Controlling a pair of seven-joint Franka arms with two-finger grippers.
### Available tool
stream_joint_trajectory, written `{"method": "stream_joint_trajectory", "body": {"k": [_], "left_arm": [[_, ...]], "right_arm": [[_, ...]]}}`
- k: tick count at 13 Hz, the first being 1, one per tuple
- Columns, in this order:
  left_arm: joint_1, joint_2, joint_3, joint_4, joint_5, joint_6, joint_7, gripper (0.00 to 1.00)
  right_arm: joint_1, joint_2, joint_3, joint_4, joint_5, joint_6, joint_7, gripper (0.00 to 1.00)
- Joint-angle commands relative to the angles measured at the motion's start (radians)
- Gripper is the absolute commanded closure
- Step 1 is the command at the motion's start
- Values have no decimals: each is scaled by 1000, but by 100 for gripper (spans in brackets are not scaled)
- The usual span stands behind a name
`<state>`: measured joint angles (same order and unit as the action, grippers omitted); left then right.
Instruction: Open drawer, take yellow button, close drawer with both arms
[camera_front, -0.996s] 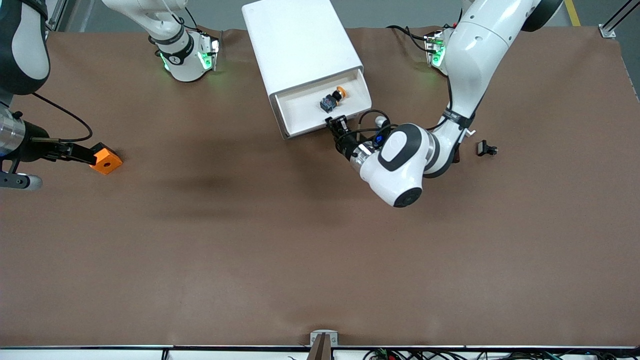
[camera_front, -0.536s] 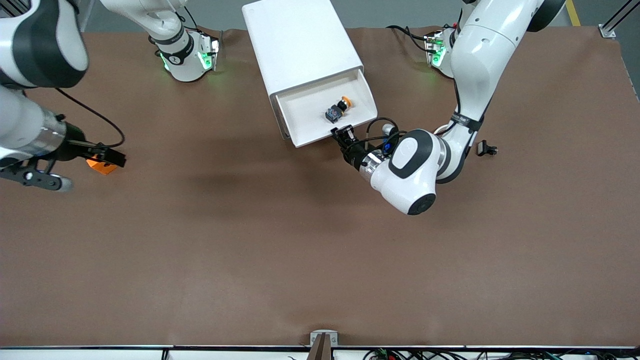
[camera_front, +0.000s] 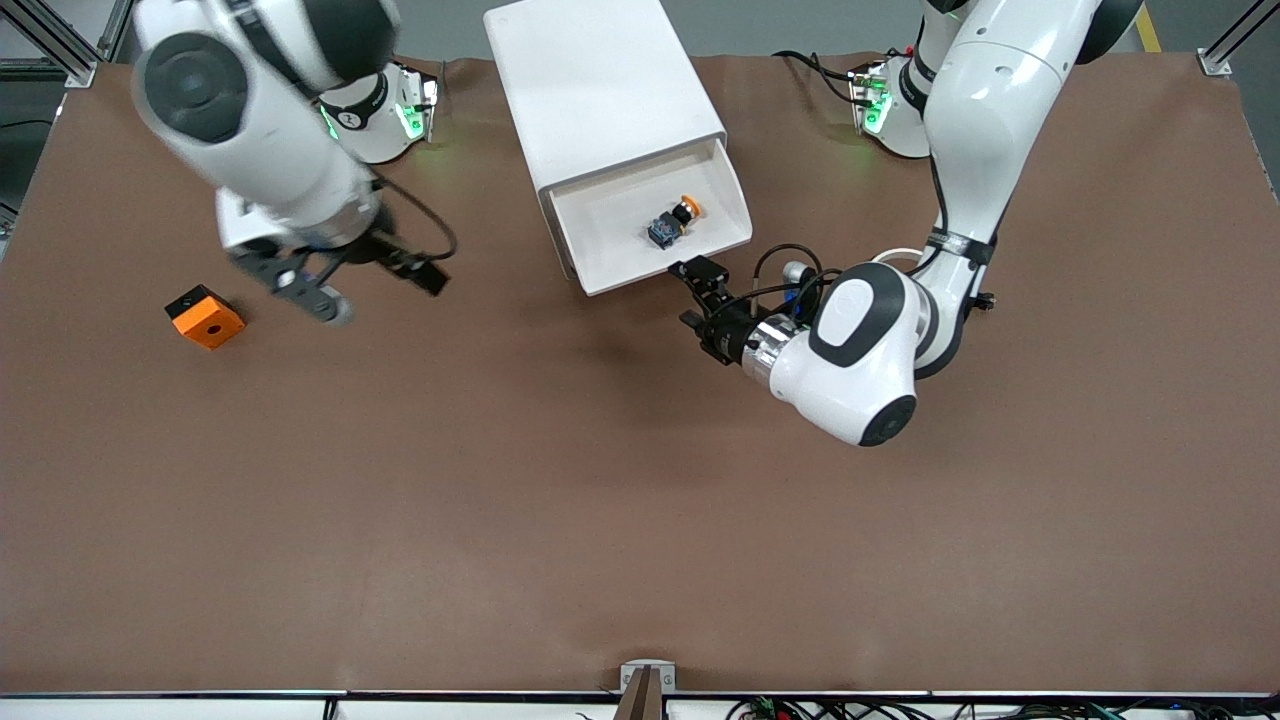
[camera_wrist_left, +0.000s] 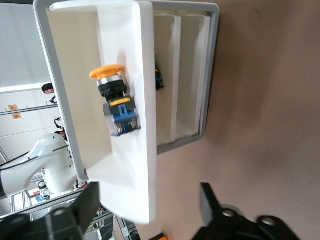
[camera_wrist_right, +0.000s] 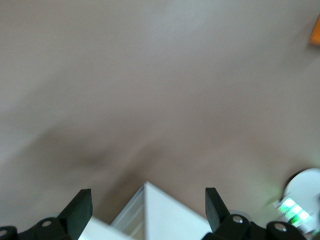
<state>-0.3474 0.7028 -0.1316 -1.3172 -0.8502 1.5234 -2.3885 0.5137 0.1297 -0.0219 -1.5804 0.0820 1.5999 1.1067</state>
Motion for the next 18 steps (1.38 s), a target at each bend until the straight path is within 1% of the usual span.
{"method": "stream_joint_trajectory", "body": {"k": [1, 2, 3, 6, 8, 10, 11, 13, 14, 15, 18], "left_arm": [[24, 3, 20, 44, 20, -12, 78, 0], [28, 1, 41, 45, 34, -12, 110, 0], [28, -2, 58, 45, 75, -12, 153, 0], [30, -2, 69, 47, 204, -9, 267, 0], [28, 1, 116, 55, 227, -5, 351, 0], [30, 3, 142, 53, 236, -5, 438, 0], [28, 3, 147, 52, 273, -6, 453, 0], [12, -2, 144, 53, 431, -5, 466, 0], [8, -2, 139, 56, 489, -2, 474, 0], [8, -3, 136, 56, 511, 9, 491, 0], [13, -9, 150, 58, 517, 33, 607, 0]], "right_arm": [[106, 2, -15, 10, 33, 44, 218, 0], [158, 7, -15, 10, 35, 67, 298, 0], [201, 17, -16, 8, 33, 95, 367, 0], [302, 74, -16, 11, 30, 113, 476, 0], [354, 111, -16, 11, 35, 161, 583, 0], [403, 157, -16, 11, 33, 216, 675, 0], [423, 186, -16, 26, 31, 239, 714, 0], [436, 255, -16, 88, 31, 247, 751, 0], [442, 275, -16, 105, 30, 247, 757, 0], [448, 292, -16, 114, 27, 249, 766, 0], [450, 304, -16, 117, 24, 259, 765, 0]]}}
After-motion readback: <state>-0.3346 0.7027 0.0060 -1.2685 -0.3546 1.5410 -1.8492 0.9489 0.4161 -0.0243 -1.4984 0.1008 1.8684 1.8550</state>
